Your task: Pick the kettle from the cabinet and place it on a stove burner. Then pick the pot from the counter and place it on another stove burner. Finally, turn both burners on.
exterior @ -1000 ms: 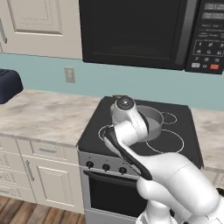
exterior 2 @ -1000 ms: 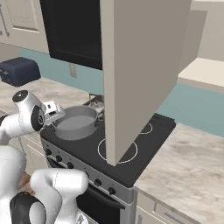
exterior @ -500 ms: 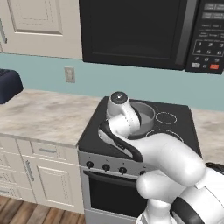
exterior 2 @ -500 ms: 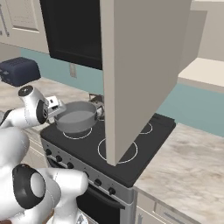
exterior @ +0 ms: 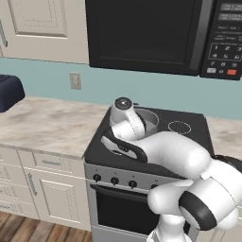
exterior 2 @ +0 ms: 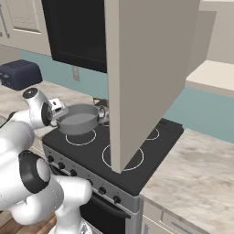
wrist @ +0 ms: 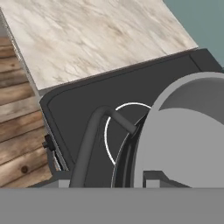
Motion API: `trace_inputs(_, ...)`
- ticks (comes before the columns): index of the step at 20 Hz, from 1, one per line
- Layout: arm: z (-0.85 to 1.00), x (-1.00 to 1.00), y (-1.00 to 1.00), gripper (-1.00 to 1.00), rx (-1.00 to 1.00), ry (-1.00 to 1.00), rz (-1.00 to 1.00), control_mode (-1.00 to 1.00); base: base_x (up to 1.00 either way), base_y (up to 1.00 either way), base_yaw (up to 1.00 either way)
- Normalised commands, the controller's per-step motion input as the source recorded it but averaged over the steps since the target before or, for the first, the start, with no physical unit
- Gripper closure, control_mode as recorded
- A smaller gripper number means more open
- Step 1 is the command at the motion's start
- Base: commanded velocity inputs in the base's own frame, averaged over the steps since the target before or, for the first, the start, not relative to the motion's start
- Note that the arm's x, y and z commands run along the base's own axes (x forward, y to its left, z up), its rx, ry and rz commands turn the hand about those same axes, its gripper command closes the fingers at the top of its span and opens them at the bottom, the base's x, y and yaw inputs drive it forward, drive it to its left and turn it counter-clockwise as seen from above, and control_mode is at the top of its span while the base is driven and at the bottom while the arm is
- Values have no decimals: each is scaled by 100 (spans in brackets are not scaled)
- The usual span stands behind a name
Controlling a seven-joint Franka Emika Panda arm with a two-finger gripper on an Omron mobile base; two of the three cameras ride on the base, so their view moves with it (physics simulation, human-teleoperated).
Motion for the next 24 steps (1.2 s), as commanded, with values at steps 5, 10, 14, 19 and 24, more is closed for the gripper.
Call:
trace_inputs(5,-16,16,7,100,0,0,6,-100,0,0,0)
trace_inputs(10,-22,1,0,100,0,0,3,-100,0,0,0)
trace_inputs(14,-29,2,0,100,0,0,3,-100,0,0,0)
trace_inputs(19,-23,4,0,100,0,0,3,-100,0,0,0)
trace_inputs(24,-19,11,0,100,0,0,2,-100,0,0,0)
